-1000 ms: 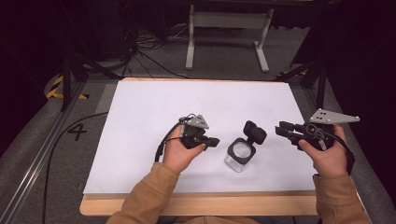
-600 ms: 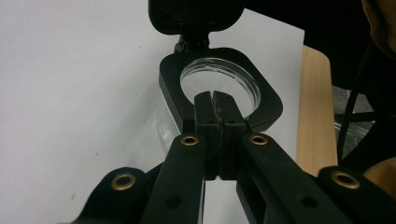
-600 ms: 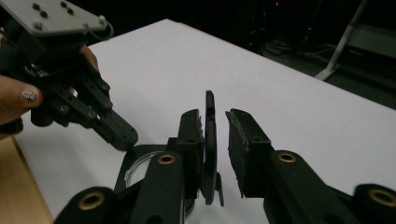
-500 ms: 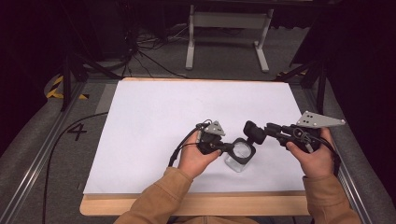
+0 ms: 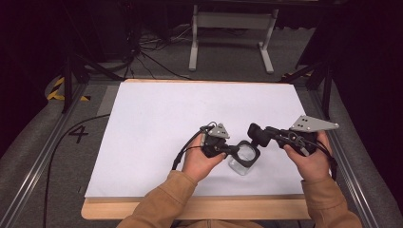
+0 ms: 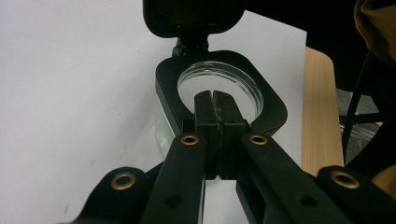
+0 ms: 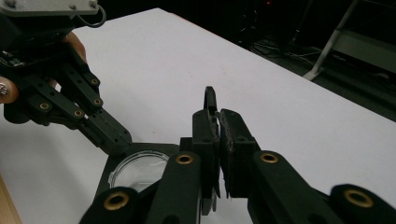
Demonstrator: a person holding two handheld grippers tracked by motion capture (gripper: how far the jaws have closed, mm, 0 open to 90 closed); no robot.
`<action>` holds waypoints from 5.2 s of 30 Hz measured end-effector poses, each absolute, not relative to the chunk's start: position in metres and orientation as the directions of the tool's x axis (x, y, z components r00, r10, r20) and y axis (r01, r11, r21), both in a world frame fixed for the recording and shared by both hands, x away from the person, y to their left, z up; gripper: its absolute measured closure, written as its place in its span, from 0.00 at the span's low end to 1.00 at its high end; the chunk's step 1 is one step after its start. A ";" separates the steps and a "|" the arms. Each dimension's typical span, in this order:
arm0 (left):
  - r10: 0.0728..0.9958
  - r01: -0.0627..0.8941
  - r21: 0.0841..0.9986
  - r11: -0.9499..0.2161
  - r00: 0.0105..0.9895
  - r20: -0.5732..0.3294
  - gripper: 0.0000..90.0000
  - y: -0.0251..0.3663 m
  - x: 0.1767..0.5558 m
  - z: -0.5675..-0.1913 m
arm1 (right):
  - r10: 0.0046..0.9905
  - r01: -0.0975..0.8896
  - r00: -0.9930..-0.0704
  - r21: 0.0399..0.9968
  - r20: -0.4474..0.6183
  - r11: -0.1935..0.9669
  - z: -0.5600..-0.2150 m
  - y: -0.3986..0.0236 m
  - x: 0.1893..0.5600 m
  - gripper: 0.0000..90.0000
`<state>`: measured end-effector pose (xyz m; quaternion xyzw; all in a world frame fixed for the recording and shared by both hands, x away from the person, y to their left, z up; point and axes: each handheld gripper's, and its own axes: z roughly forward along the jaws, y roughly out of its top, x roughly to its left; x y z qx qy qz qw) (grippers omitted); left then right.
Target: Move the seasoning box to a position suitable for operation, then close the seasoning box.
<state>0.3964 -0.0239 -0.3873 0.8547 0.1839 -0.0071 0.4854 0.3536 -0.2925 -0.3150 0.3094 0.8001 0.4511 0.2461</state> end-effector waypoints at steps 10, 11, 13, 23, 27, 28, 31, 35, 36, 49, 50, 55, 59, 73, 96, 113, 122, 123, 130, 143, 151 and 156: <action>0.305 0.326 0.826 -0.459 0.932 -0.199 1.00 -0.021 0.396 -0.387 | 0.665 0.274 -0.738 0.849 -0.116 0.452 -0.314 -0.281 0.346 0.93; 0.303 0.325 0.823 -0.466 0.932 -0.197 1.00 -0.019 0.397 -0.386 | 0.660 0.277 -0.742 0.845 -0.114 0.457 -0.315 -0.280 0.345 0.92; 0.307 0.334 0.828 -0.450 0.929 -0.208 1.00 -0.017 0.397 -0.385 | 0.652 0.286 -0.751 0.837 -0.106 0.466 -0.315 -0.279 0.344 0.91; 0.368 0.364 0.841 -0.401 0.904 -0.216 1.00 0.014 0.405 -0.371 | 0.594 0.350 -0.804 0.791 -0.021 0.502 -0.322 -0.268 0.340 0.85; 0.383 0.372 0.841 -0.393 0.898 -0.218 1.00 0.019 0.407 -0.370 | 0.560 0.365 -0.828 0.767 0.010 0.527 -0.328 -0.263 0.340 0.87; 0.386 0.374 0.843 -0.387 0.896 -0.220 1.00 0.020 0.407 -0.370 | 0.553 0.369 -0.833 0.760 0.015 0.535 -0.329 -0.261 0.340 0.87; 0.391 0.378 0.841 -0.387 0.893 -0.222 1.00 0.021 0.408 -0.369 | 0.544 0.377 -0.839 0.736 0.014 0.563 -0.334 -0.257 0.340 0.88; 0.390 0.378 0.835 -0.399 0.895 -0.218 1.00 0.021 0.408 -0.369 | 0.541 0.394 -0.841 0.713 0.026 0.579 -0.339 -0.255 0.340 0.88; 0.390 0.375 0.833 -0.408 0.896 -0.213 1.00 0.021 0.408 -0.369 | 0.541 0.404 -0.841 0.698 0.029 0.591 -0.343 -0.254 0.341 0.89; 0.405 0.390 0.822 -0.415 0.888 -0.217 0.99 0.021 0.413 -0.373 | 0.600 0.414 -0.800 0.736 0.013 0.536 -0.338 -0.279 0.348 0.92; 0.406 0.395 0.818 -0.417 0.887 -0.221 0.99 0.022 0.413 -0.375 | 0.633 0.442 -0.774 0.738 0.026 0.510 -0.338 -0.292 0.352 0.93; 0.408 0.398 0.799 -0.451 0.888 -0.212 0.99 0.024 0.415 -0.378 | 0.699 0.536 -0.710 0.709 0.084 0.458 -0.351 -0.322 0.366 0.96; 0.399 0.409 0.777 -0.479 0.889 -0.222 1.00 0.018 0.417 -0.386 | 0.689 0.576 -0.714 0.660 0.120 0.482 -0.361 -0.324 0.372 0.99; 0.325 0.379 0.734 -0.563 0.918 -0.225 1.00 -0.015 0.419 -0.408 | 0.650 0.598 -0.743 0.592 0.157 0.540 -0.375 -0.312 0.363 1.00; 0.433 0.443 0.758 -0.478 0.870 -0.235 1.00 0.033 0.419 -0.393 | 0.639 0.571 -0.760 0.589 0.116 0.572 -0.392 -0.288 0.384 1.00; 0.496 0.473 0.769 -0.430 0.835 -0.237 1.00 0.063 0.412 -0.391 | 0.639 0.527 -0.765 0.646 0.078 0.552 -0.401 -0.276 0.416 1.00; 0.522 0.442 0.784 -0.437 0.834 -0.179 0.93 0.075 0.409 -0.371 | 0.695 0.505 -0.716 0.730 0.058 0.459 -0.360 -0.310 0.398 0.97; 0.528 0.444 0.786 -0.430 0.830 -0.181 0.93 0.079 0.409 -0.369 | 0.705 0.504 -0.707 0.739 0.055 0.448 -0.356 -0.316 0.397 0.96; 0.570 0.469 0.803 -0.367 0.796 -0.204 0.91 0.104 0.414 -0.364 | 0.749 0.516 -0.660 0.760 0.060 0.395 -0.346 -0.340 0.392 0.96; 0.702 0.554 0.763 -0.333 0.686 -0.191 0.85 0.154 0.424 -0.370 | 0.849 0.585 -0.525 0.748 0.053 0.315 -0.348 -0.394 0.394 0.93; 0.766 0.643 0.702 -0.306 0.604 -0.220 0.83 0.181 0.438 -0.394 | 0.881 0.640 -0.471 0.706 0.050 0.303 -0.372 -0.411 0.407 0.87; 0.786 0.676 0.672 -0.302 0.575 -0.225 0.83 0.190 0.444 -0.409 | 0.894 0.680 -0.446 0.668 0.050 0.302 -0.389 -0.420 0.413 0.86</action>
